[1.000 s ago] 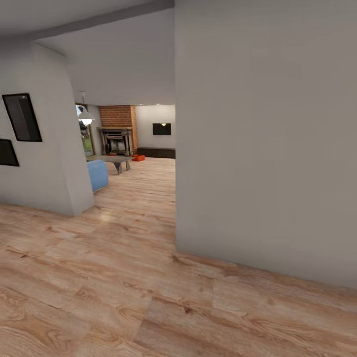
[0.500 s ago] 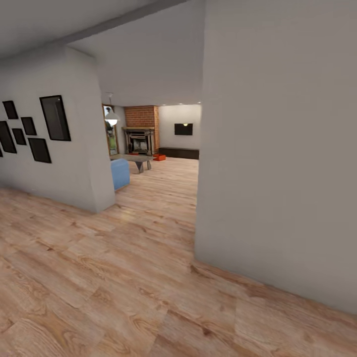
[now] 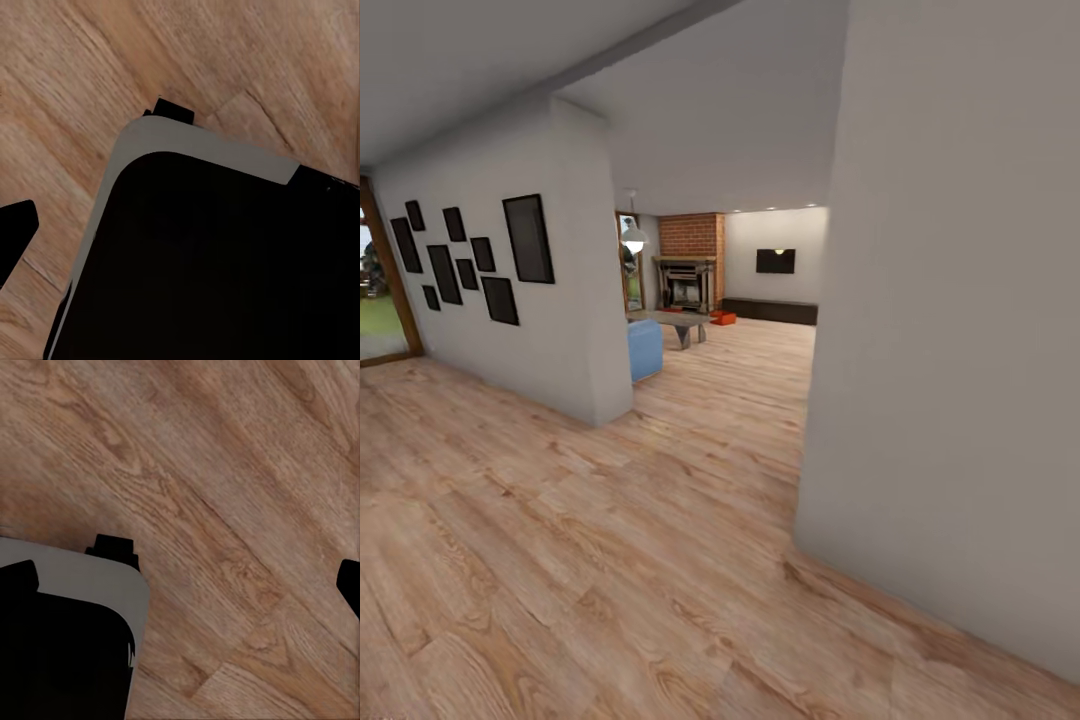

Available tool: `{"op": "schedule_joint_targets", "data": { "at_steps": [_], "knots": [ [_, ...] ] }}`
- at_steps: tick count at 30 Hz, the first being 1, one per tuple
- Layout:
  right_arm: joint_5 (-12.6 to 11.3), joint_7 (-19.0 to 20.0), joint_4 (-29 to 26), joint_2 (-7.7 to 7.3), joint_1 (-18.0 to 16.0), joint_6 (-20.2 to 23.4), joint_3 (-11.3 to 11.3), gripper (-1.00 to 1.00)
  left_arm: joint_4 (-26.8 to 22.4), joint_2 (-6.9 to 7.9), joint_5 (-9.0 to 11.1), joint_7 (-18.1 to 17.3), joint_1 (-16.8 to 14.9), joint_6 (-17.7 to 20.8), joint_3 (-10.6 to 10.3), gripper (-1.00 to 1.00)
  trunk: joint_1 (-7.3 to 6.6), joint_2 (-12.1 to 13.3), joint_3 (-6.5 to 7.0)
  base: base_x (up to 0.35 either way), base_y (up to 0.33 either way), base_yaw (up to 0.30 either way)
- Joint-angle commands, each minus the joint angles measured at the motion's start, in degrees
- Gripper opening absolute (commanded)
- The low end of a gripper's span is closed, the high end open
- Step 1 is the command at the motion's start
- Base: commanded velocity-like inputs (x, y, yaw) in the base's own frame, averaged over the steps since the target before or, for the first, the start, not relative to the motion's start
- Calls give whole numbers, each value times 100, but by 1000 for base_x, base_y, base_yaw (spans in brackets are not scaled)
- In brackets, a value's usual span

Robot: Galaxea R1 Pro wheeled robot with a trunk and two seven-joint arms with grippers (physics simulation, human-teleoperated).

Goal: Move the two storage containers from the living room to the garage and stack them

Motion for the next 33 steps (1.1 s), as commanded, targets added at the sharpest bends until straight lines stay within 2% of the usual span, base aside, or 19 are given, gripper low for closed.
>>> {"op": "schedule_joint_targets", "data": {
  "at_steps": [1,14,33],
  "knots": [
    [35,-25,16,1,-7,-28,16,100,-13,-1,15,4,0,37,18,100,3,-3,-6,324,0,274],
    [35,-19,16,1,-7,-49,14,100,-13,-1,15,4,0,37,18,100,3,-3,-6,324,0,250],
    [53,-59,16,2,-7,-65,10,100,-13,-1,15,4,0,37,18,100,3,-3,-6,324,0,14]
  ]
}}
